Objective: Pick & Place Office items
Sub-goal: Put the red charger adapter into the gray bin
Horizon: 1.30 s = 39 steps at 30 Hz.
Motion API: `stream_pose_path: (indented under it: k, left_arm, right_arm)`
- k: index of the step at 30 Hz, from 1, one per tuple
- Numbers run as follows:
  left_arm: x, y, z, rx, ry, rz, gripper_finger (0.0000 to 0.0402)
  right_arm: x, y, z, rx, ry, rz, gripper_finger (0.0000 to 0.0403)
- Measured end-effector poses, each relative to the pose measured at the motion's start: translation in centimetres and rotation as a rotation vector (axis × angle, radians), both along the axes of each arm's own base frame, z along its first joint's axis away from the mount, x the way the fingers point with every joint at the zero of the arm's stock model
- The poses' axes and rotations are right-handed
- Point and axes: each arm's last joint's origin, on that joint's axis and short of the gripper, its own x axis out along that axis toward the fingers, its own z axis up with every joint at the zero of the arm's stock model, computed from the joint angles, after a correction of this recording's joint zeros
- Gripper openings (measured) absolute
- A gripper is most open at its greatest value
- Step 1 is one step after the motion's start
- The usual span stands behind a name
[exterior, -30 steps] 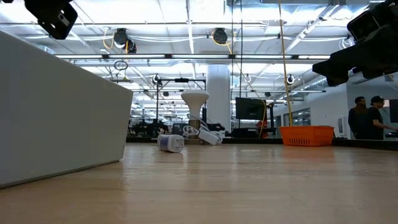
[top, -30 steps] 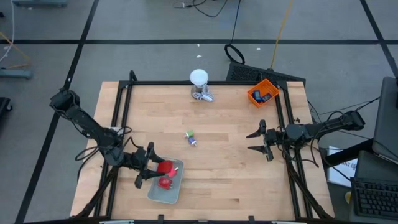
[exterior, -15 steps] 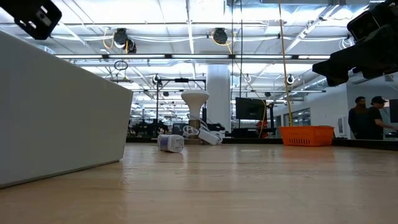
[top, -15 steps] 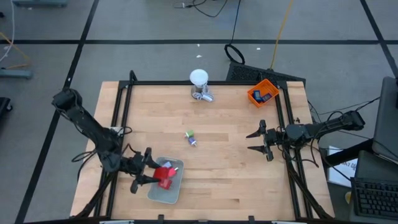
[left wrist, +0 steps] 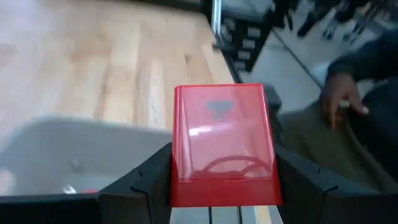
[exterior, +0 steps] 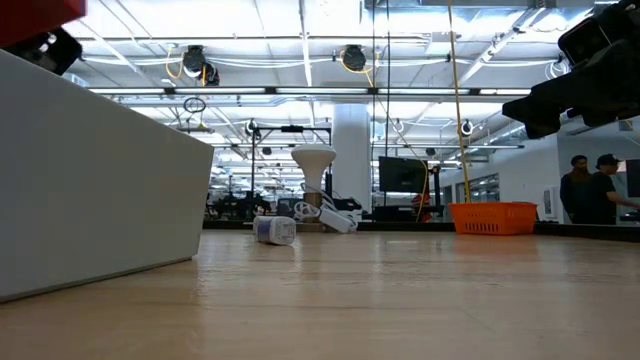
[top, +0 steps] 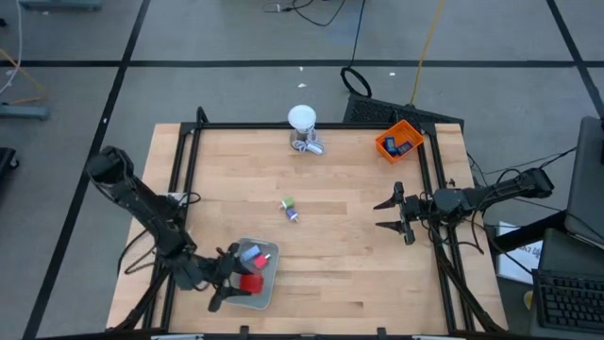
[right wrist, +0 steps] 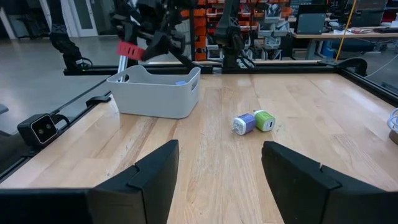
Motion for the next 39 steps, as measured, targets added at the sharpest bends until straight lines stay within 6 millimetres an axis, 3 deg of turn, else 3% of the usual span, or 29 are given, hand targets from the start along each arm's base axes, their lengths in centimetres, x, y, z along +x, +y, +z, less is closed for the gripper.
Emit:
stream_pose_path:
  k: [8,18,39]
  left_arm:
    - [0.3,-1.7,-1.8,0.068,0.067,-0.044,0.0219]
    - [0.1,-1.8,-4.2,0.094,0.202,-0.022,0.0223]
    - [0.2,-1.9,-4.4,0.017,0.230,0.003,0.0225]
  right_arm:
    - [0.0,0.0,0.0,0.000,0.000,0.000,0.0220]
    - [0.0,0.0,0.0,0.000,0.000,0.000,0.0220]
    - [0.0,0.0,0.0,0.000,0.000,0.000,0.0220]
